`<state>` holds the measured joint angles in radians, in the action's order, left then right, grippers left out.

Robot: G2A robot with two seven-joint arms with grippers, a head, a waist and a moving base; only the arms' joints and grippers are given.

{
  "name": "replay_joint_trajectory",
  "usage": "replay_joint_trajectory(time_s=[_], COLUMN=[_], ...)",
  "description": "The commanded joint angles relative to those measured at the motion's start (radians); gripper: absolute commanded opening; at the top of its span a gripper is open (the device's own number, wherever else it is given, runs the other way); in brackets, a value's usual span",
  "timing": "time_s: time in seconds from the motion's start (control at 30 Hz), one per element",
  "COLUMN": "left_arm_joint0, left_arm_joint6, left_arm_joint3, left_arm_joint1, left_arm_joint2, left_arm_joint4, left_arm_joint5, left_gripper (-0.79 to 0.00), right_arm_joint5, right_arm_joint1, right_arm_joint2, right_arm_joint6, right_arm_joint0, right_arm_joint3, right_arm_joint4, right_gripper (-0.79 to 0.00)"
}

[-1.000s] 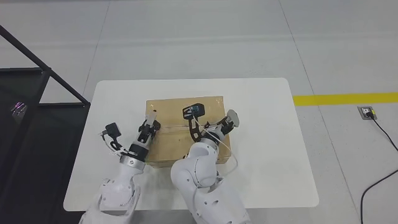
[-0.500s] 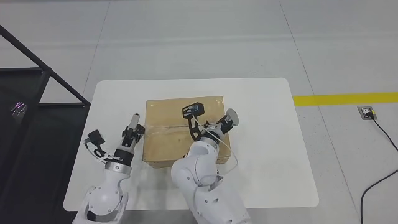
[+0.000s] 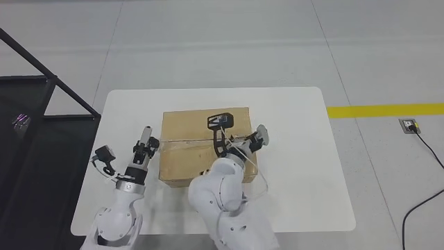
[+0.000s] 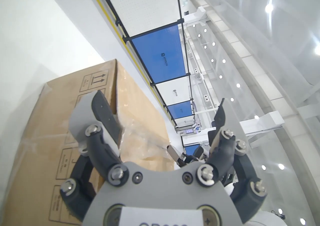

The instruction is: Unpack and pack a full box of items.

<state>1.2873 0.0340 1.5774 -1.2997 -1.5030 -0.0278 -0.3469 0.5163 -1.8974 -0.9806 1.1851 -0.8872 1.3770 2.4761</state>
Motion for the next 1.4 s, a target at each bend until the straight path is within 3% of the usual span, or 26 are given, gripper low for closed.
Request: replay_joint_trajectory(time_s=[0.0, 0.1, 0.37, 0.53, 0.67, 0.73, 0.83, 0.97, 1.03, 1.37], left_arm_joint0=[0.001, 0.0, -0.009, -0.023, -0.027, -0.026, -0.023, -0.021, -0.019, 0.01], left_arm_joint6=[-0.007, -0.006, -0.01, -0.063, -0.082, -0.086, -0.089, -0.101, -0.115, -0.144], left_arm_joint3=[-0.008, -0.015, -0.038, -0.055, -0.065, -0.067, -0.069, -0.068, -0.066, -0.047], left_arm_joint1=[0.0, -0.001, -0.003, -0.007, -0.01, -0.011, -0.012, -0.014, -0.015, -0.018], left_arm_joint2=[-0.001, -0.001, 0.004, 0.007, 0.017, 0.018, 0.019, 0.018, 0.014, -0.007], left_arm_joint4=[-0.011, -0.006, -0.006, -0.046, -0.06, -0.065, -0.064, -0.048, -0.04, -0.035], left_arm_joint5=[-0.016, -0.028, -0.031, -0.042, -0.063, -0.067, -0.076, -0.094, -0.104, -0.136], left_gripper=[0.0, 0.0, 0.0, 0.0, 0.0, 0.0, 0.0, 0.0, 0.0, 0.0], right_arm_joint5=[0.019, 0.023, 0.023, 0.056, 0.1, 0.062, -0.091, -0.364, -0.428, -0.428], right_arm_joint1=[0.006, 0.017, 0.017, 0.016, 0.016, 0.021, 0.033, 0.041, 0.046, 0.047], right_arm_joint2=[0.0, -0.022, -0.022, 0.018, 0.051, 0.04, -0.051, -0.237, -0.29, -0.296], right_arm_joint6=[-0.009, 0.012, 0.012, 0.039, -0.029, -0.091, -0.189, -0.221, -0.21, -0.215], right_arm_joint0=[-0.017, -0.05, -0.05, -0.037, -0.038, -0.053, -0.085, -0.06, -0.028, -0.028], right_arm_joint3=[0.054, 0.114, 0.114, 0.075, 0.201, 0.277, 0.379, 0.307, 0.241, 0.222], right_arm_joint4=[-0.066, -0.152, -0.152, -0.052, -0.276, -0.451, -0.848, -1.308, -1.412, -1.415], right_gripper=[0.0, 0.0, 0.0, 0.0, 0.0, 0.0, 0.0, 0.0, 0.0, 0.0])
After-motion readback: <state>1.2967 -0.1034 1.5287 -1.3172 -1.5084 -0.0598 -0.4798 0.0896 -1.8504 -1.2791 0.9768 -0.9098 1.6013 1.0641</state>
